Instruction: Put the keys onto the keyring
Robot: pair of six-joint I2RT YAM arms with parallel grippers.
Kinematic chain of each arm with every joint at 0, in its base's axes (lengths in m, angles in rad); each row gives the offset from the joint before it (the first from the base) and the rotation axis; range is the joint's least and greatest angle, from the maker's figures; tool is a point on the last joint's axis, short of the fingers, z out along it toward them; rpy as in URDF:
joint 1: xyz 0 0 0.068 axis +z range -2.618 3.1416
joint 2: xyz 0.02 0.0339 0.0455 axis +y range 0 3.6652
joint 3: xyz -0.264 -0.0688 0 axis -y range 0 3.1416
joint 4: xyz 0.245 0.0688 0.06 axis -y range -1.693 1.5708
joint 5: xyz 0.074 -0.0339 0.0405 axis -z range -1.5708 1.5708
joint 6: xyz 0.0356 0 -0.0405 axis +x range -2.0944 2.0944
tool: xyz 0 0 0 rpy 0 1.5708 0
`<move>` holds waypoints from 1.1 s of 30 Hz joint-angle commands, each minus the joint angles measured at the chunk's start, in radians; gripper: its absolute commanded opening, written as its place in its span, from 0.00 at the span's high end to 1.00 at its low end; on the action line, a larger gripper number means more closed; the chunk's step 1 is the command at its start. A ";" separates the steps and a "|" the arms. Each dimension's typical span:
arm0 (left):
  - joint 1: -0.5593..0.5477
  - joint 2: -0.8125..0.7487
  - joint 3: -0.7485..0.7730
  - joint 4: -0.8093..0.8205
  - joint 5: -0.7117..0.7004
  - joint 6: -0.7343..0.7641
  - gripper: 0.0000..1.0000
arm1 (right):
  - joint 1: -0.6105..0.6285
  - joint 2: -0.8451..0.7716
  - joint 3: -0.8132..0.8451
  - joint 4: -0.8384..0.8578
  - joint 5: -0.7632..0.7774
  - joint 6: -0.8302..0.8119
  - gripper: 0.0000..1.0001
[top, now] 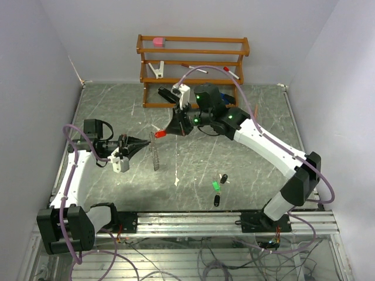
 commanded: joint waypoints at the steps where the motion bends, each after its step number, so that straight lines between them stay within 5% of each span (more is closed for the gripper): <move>1: -0.005 -0.001 0.033 -0.004 0.094 0.645 0.93 | 0.015 0.012 -0.012 -0.050 -0.094 -0.044 1.00; 9: -0.006 0.002 0.037 0.004 0.094 0.644 0.93 | 0.045 -0.082 -0.071 -0.045 -0.176 -0.080 1.00; 18: -0.006 0.017 0.084 0.001 0.094 0.644 0.93 | 0.185 -0.006 -0.032 -0.091 -0.171 -0.127 1.00; 33: -0.071 -0.072 0.091 -0.107 0.096 0.647 0.93 | 0.126 -0.045 -0.073 0.017 -0.103 -0.123 1.00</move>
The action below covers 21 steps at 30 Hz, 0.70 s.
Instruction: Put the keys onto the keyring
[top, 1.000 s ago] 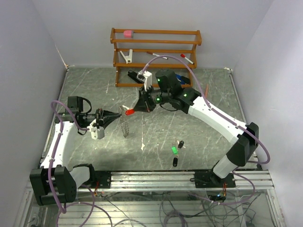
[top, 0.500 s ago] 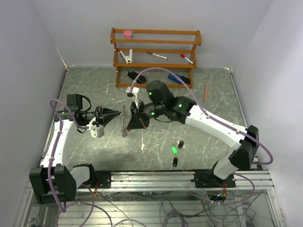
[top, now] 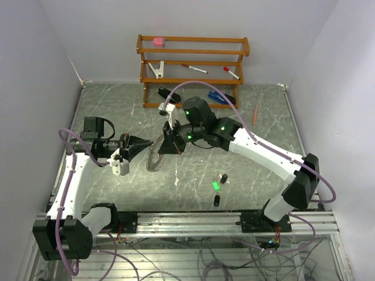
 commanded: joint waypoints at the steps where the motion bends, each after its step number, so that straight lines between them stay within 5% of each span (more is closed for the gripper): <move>1: -0.017 -0.018 0.016 -0.044 0.095 0.647 0.93 | -0.026 -0.030 -0.001 0.043 0.009 -0.013 1.00; 21: -0.024 -0.022 0.009 -0.049 0.096 0.646 0.93 | -0.057 0.019 0.034 0.077 -0.029 0.001 1.00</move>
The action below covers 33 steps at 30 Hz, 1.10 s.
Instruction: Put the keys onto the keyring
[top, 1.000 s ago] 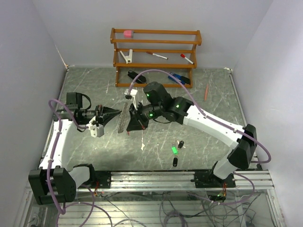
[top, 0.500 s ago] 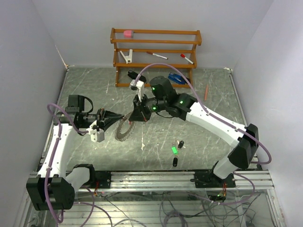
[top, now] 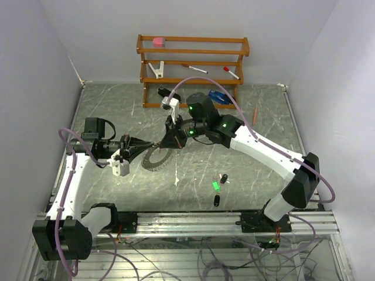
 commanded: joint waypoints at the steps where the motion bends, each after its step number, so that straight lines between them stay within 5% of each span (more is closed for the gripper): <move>1: -0.007 -0.011 0.009 -0.010 0.096 0.646 0.93 | -0.002 0.023 0.040 0.018 -0.015 0.000 1.00; 33: -0.040 -0.004 0.014 0.010 0.096 0.645 0.93 | -0.008 -0.051 -0.056 0.015 -0.066 -0.020 1.00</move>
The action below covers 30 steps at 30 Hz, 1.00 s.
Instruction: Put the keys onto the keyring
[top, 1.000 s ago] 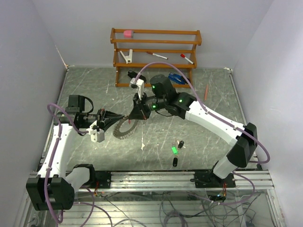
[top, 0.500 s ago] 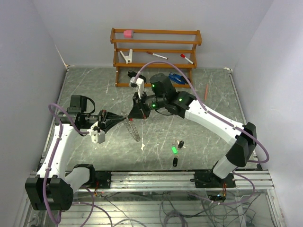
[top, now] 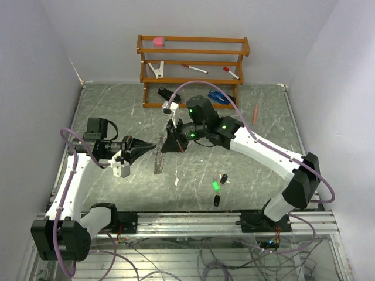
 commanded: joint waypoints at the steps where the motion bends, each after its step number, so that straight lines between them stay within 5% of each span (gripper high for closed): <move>1: -0.005 -0.002 0.016 0.010 0.091 0.645 0.93 | -0.003 -0.060 -0.017 0.022 -0.022 -0.011 1.00; 30: -0.028 -0.015 0.028 -0.038 0.093 0.645 0.93 | -0.014 -0.026 0.026 0.009 -0.021 -0.052 1.00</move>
